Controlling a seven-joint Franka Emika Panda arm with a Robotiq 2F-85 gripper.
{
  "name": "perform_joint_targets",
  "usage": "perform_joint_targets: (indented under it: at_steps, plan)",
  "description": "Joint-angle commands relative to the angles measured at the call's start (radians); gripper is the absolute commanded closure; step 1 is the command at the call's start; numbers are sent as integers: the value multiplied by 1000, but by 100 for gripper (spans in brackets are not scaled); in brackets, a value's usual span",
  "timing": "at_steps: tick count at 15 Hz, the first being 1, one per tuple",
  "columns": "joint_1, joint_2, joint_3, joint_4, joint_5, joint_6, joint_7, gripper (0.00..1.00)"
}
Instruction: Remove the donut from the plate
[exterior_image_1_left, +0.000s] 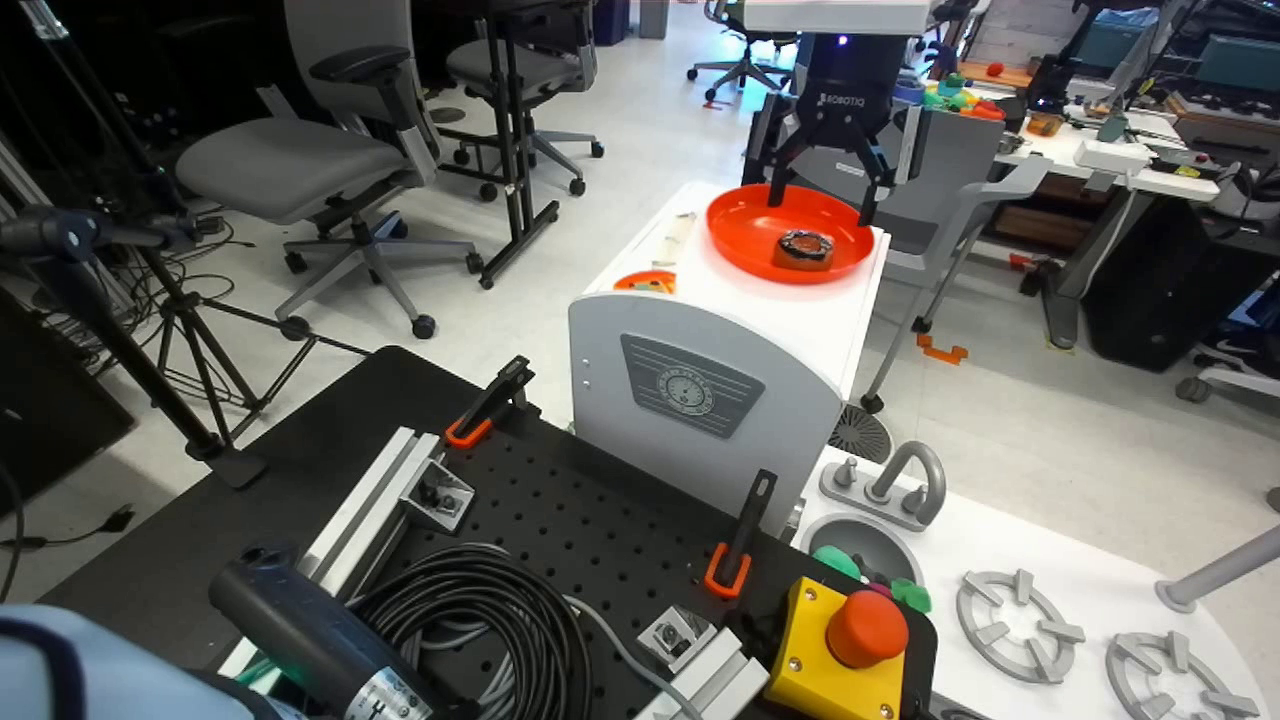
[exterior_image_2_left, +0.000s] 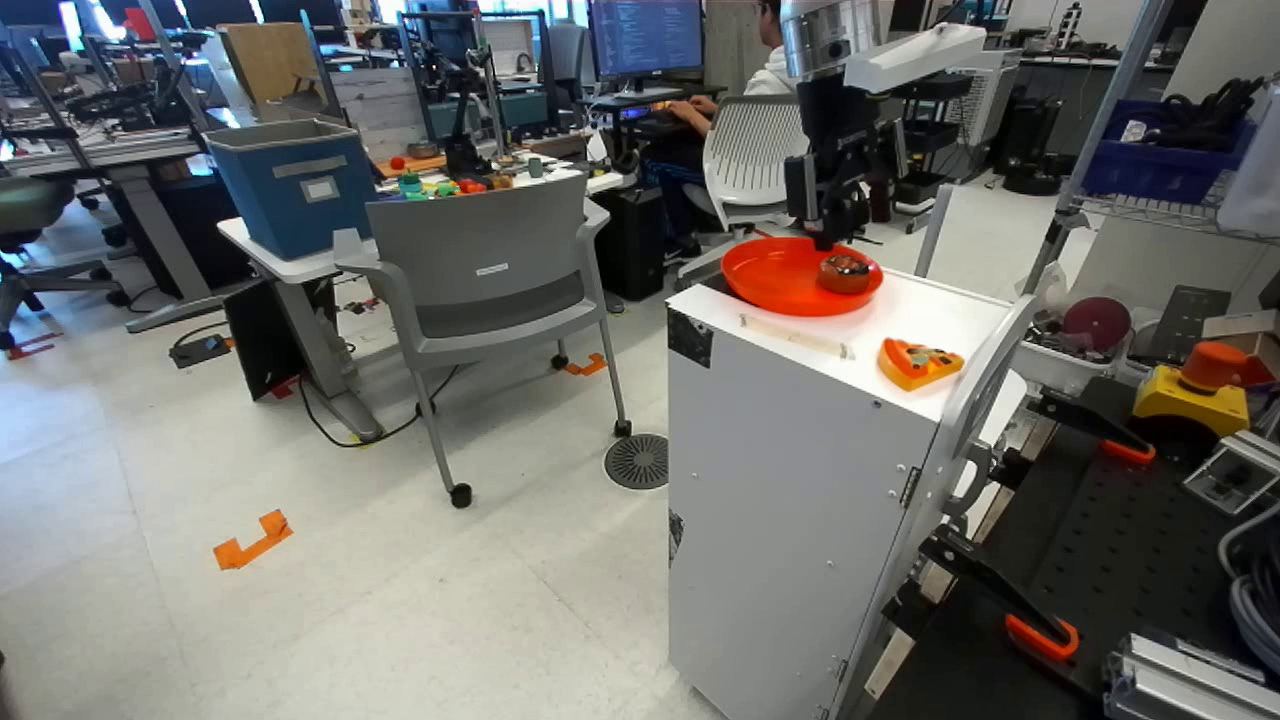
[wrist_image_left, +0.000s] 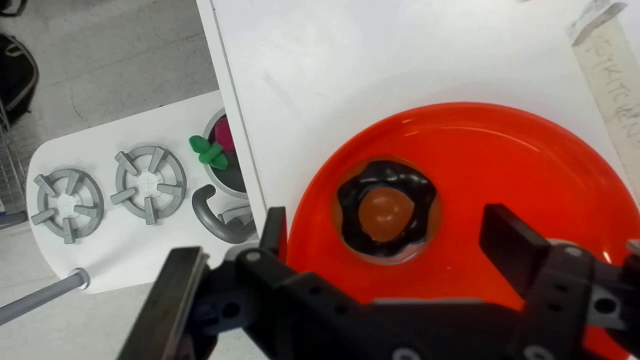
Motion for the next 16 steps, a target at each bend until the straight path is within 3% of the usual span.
perform_joint_targets:
  at_steps: [1,2,5,16]
  plan:
    - [7,21,-12,32,-19,-17,3,15]
    - [7,22,-13,32,-22,-14,3,7]
    - [7,32,-17,41,-28,-19,1,0]
    - [12,78,-25,74,-65,-29,3,0]
